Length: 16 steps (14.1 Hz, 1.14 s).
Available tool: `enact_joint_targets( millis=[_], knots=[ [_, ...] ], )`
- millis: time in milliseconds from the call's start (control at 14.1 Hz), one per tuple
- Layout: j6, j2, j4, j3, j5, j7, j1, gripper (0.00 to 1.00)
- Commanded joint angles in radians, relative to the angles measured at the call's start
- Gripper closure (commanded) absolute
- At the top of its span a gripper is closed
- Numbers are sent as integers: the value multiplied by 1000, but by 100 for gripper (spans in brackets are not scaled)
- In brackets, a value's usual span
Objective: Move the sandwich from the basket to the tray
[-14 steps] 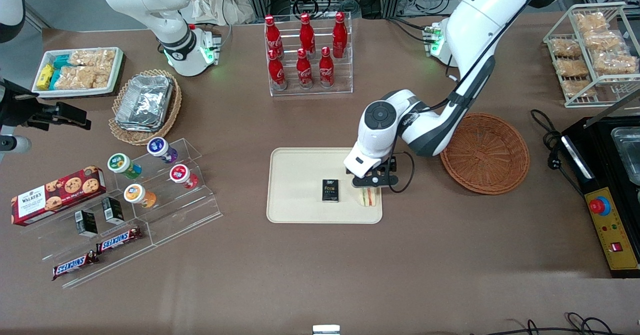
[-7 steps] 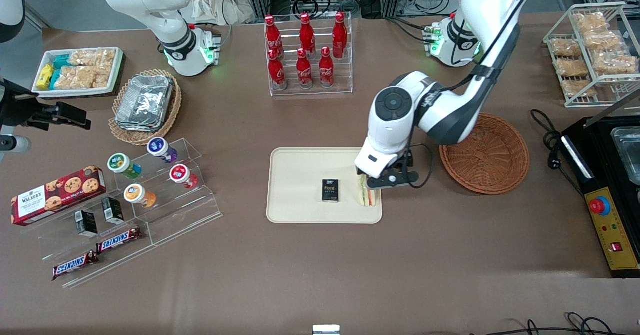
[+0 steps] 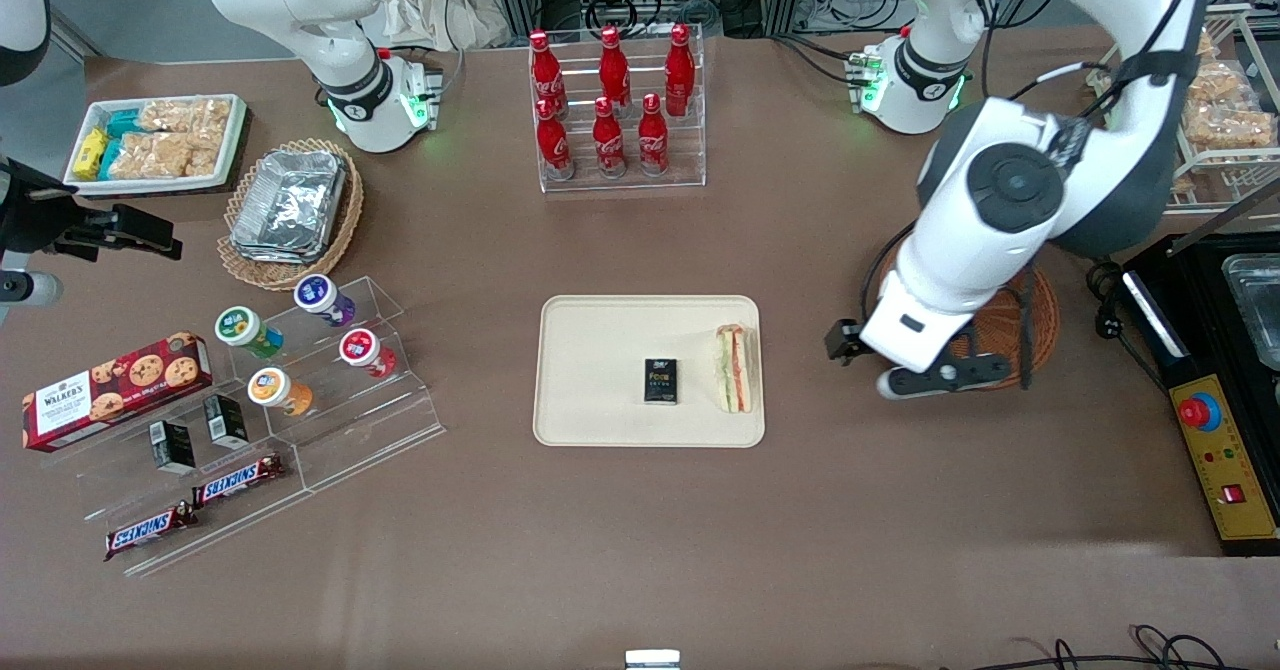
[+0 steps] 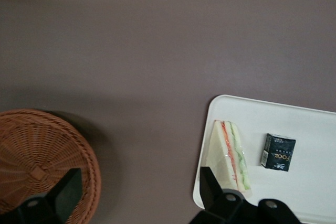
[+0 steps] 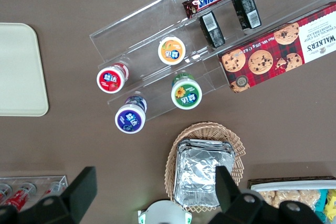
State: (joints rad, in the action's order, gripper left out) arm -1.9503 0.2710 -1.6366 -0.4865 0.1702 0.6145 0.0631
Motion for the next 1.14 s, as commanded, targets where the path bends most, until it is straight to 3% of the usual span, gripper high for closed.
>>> enact_joint_targets(
  millis=[0,142,284,426,568,852,1065],
  knots=[
    [27,-32,3,-14,-14,-31,43,1],
    [22,-51,8,8,-26,-178,53,1],
    [48,-105,-5,113,-98,-292,20,1],
    [157,-171,6,312,-190,-434,-79,1],
    [224,-203,52,480,-207,-510,-153,1],
    [292,-242,83,584,-193,-591,-157,1],
    [292,-236,80,595,-192,-700,-155,1]
  ],
)
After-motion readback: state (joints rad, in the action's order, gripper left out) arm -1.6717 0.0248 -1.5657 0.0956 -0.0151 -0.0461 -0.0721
